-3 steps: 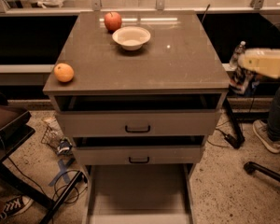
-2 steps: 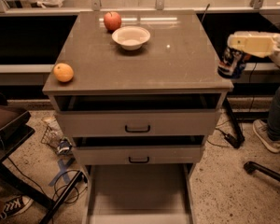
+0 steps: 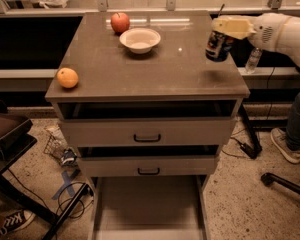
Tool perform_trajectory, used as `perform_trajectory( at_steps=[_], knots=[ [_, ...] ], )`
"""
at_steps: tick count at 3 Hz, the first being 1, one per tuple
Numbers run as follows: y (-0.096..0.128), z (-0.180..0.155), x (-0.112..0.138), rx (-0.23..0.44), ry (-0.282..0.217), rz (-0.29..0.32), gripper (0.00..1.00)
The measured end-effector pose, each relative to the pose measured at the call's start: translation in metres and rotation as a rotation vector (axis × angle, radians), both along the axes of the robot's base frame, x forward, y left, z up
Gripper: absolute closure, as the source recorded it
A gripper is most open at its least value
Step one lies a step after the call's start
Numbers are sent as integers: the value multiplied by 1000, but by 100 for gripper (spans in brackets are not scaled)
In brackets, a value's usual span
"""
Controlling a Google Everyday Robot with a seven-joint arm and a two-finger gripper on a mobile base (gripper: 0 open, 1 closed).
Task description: Pick pepsi can from bottom drawer and place on counter
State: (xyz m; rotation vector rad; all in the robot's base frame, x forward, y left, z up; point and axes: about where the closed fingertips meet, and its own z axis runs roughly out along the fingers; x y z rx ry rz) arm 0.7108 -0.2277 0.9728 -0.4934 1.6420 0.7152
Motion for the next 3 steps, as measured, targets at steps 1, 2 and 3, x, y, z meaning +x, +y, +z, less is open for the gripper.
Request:
perform_trajectory(
  at_steps=[1, 2, 3],
  knots=[
    [25, -8, 42, -19, -6, 17, 100],
    [43, -33, 71, -16, 28, 38, 100],
    [61, -78, 92, -4, 84, 74, 97]
  ],
)
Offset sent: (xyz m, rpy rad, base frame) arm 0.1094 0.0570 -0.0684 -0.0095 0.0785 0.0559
